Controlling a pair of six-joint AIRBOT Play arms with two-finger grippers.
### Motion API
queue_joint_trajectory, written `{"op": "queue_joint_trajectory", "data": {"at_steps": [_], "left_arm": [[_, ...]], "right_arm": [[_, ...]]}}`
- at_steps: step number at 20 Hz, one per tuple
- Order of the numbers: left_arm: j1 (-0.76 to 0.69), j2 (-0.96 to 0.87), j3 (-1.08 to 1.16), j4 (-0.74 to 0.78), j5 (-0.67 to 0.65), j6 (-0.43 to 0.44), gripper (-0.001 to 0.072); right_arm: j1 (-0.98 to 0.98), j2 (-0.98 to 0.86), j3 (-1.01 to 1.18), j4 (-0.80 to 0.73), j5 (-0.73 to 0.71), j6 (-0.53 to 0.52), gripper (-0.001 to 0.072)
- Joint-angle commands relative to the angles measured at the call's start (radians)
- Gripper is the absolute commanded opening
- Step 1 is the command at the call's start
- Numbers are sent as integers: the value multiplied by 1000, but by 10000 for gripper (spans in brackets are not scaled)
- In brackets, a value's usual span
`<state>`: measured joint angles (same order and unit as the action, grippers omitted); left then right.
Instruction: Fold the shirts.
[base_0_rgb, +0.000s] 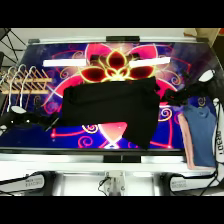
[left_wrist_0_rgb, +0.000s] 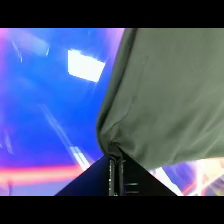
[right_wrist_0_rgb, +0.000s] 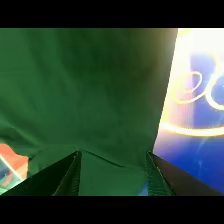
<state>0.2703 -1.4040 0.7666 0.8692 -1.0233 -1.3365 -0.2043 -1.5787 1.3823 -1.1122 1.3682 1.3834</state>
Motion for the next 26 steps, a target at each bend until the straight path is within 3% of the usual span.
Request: {"op": "queue_joint_trajectory", "data": {"at_steps": [1, 7, 13, 14, 15, 16, 21, 24, 26], "left_arm": [[-12, 3, 8, -7, 12, 5, 34], [-12, 48, 19, -6, 0, 20, 34], [-13, 50, 19, -6, -1, 20, 34], [-13, 49, 19, -6, 0, 20, 34], [-13, 50, 19, -6, 0, 20, 34], [-13, 50, 24, -6, -6, 19, 34], [-13, 165, 314, -6, -116, 80, 31], [-13, 352, 728, -19, -57, 96, 32], [-13, 455, 1011, -16, 22, 164, 33]], "right_arm": [[1, -7, -55, 9, -22, -1, 515], [54, -8, -255, -12, -162, -19, 516], [100, -45, -270, -17, -151, -11, 514], [110, -50, -270, -8, -153, -8, 441], [115, -51, -270, 4, -158, -8, 223], [121, -50, -268, 21, -161, -7, 62], [120, 133, -127, 90, -146, -137, 56], [120, 357, 155, 79, -162, -270, 56], [120, 500, 354, 51, -283, -272, 56]]}}
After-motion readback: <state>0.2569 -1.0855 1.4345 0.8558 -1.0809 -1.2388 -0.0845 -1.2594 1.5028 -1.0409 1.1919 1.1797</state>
